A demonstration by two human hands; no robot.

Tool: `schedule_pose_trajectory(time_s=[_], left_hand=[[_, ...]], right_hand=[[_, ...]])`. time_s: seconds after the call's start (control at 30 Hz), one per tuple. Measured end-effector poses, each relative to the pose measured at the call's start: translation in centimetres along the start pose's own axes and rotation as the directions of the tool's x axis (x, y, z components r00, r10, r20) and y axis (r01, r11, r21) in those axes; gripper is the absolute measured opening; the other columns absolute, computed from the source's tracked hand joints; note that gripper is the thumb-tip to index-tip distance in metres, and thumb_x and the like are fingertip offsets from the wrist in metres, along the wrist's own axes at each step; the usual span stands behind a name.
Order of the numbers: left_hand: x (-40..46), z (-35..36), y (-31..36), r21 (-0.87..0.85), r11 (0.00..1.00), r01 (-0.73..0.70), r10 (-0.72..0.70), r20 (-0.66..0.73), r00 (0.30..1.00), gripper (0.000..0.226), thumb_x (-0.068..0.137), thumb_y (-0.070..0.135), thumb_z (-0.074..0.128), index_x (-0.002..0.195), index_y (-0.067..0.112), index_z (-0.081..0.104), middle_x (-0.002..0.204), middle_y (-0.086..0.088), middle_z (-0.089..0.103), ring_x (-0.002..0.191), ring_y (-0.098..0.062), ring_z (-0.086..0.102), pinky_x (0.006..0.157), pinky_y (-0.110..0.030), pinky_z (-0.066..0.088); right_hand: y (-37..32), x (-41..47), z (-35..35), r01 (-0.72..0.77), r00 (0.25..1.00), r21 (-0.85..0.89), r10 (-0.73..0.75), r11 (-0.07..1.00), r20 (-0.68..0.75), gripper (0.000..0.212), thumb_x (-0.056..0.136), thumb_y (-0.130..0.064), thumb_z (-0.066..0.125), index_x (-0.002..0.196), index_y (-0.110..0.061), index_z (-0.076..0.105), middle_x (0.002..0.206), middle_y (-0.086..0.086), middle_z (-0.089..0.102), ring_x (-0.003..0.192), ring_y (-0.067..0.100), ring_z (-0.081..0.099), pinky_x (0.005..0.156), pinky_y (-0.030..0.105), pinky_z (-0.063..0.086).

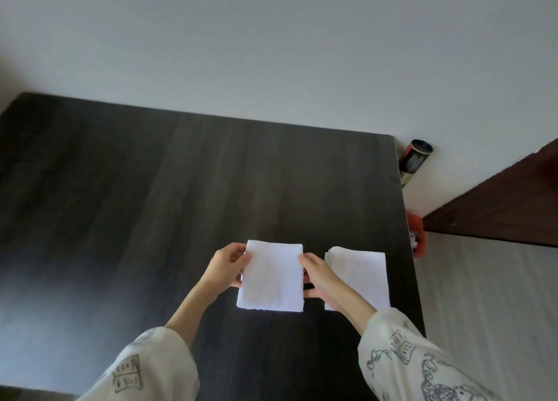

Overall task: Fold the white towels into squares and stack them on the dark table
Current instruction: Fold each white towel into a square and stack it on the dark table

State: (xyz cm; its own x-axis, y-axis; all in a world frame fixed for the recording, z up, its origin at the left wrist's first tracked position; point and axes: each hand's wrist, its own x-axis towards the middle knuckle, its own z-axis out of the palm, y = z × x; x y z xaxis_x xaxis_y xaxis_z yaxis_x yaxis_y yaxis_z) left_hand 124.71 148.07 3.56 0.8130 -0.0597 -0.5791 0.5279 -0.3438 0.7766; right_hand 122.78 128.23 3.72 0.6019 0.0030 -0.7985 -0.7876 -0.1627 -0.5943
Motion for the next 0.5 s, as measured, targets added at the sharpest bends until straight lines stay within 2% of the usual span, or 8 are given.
schedule_pose_trajectory(time_s=[0.13, 0.2, 0.27, 0.33, 0.4, 0.5], left_hand=[[1.2, 0.2, -1.1, 0.089, 0.996, -0.012, 0.015, -0.035, 0.999, 0.017, 0.094, 0.015, 0.05, 0.109, 0.012, 0.058, 0.098, -0.01, 0.065, 0.087, -0.025, 0.066, 0.063, -0.033, 0.059], [1.7, 0.4, -1.6, 0.132, 0.991, -0.01, 0.016, -0.046, 0.999, 0.02, 0.094, 0.015, 0.05, 0.112, 0.011, 0.058, 0.1, -0.009, 0.065, 0.088, -0.023, 0.066, 0.06, -0.028, 0.058], [2.1, 0.6, -2.1, 0.151, 0.988, -0.007, 0.014, -0.045, 0.999, 0.022, 0.094, 0.016, 0.051, 0.114, 0.01, 0.058, 0.101, -0.009, 0.064, 0.089, -0.023, 0.065, 0.057, -0.025, 0.056], [2.4, 0.8, -2.4, 0.167, 0.986, 0.004, 0.005, -0.049, 0.999, 0.022, 0.093, 0.017, 0.052, 0.114, 0.011, 0.058, 0.102, -0.009, 0.064, 0.09, -0.025, 0.065, 0.057, -0.025, 0.056], [2.6, 1.0, -2.6, 0.178, 0.984, 0.007, 0.003, -0.057, 0.998, 0.022, 0.093, 0.017, 0.052, 0.113, 0.011, 0.058, 0.102, -0.009, 0.063, 0.091, -0.026, 0.064, 0.058, -0.028, 0.057], [2.7, 1.0, -2.8, 0.183, 0.983, 0.002, 0.014, -0.084, 0.996, 0.018, 0.092, 0.016, 0.053, 0.108, 0.013, 0.059, 0.1, -0.01, 0.063, 0.089, -0.027, 0.063, 0.059, -0.032, 0.058]], right_hand=[[0.2, 0.4, 0.5, 0.015, 0.998, -0.067, -0.02, 0.998, -0.067, 0.025, 0.101, -0.03, 0.034, 0.122, -0.02, 0.043, 0.121, 0.004, 0.053, 0.111, 0.02, 0.054, 0.085, 0.036, 0.051], [0.5, 0.8, 0.8, 0.033, 0.991, -0.147, -0.052, 0.989, -0.122, 0.026, 0.1, -0.027, 0.035, 0.123, -0.018, 0.044, 0.124, 0.005, 0.053, 0.109, 0.019, 0.055, 0.081, 0.034, 0.053], [0.9, 1.1, 0.9, 0.048, 0.982, -0.214, -0.085, 0.976, -0.167, 0.027, 0.1, -0.025, 0.036, 0.125, -0.018, 0.044, 0.122, 0.004, 0.054, 0.101, 0.016, 0.055, 0.076, 0.03, 0.053], [1.1, 1.2, 1.0, 0.066, 0.972, -0.253, -0.119, 0.965, -0.201, 0.026, 0.1, -0.023, 0.037, 0.124, -0.017, 0.045, 0.115, 0.003, 0.056, 0.094, 0.014, 0.056, 0.078, 0.032, 0.055], [1.3, 1.4, 1.2, 0.074, 0.961, -0.305, -0.15, 0.95, -0.234, 0.026, 0.099, -0.022, 0.037, 0.124, -0.016, 0.044, 0.108, 0.001, 0.056, 0.088, 0.013, 0.056, 0.082, 0.035, 0.056], [1.4, 1.7, 1.4, 0.069, 0.941, -0.407, -0.194, 0.911, -0.275, 0.027, 0.099, -0.021, 0.038, 0.124, -0.014, 0.045, 0.099, 0.001, 0.054, 0.076, 0.008, 0.052, 0.079, 0.03, 0.055]])
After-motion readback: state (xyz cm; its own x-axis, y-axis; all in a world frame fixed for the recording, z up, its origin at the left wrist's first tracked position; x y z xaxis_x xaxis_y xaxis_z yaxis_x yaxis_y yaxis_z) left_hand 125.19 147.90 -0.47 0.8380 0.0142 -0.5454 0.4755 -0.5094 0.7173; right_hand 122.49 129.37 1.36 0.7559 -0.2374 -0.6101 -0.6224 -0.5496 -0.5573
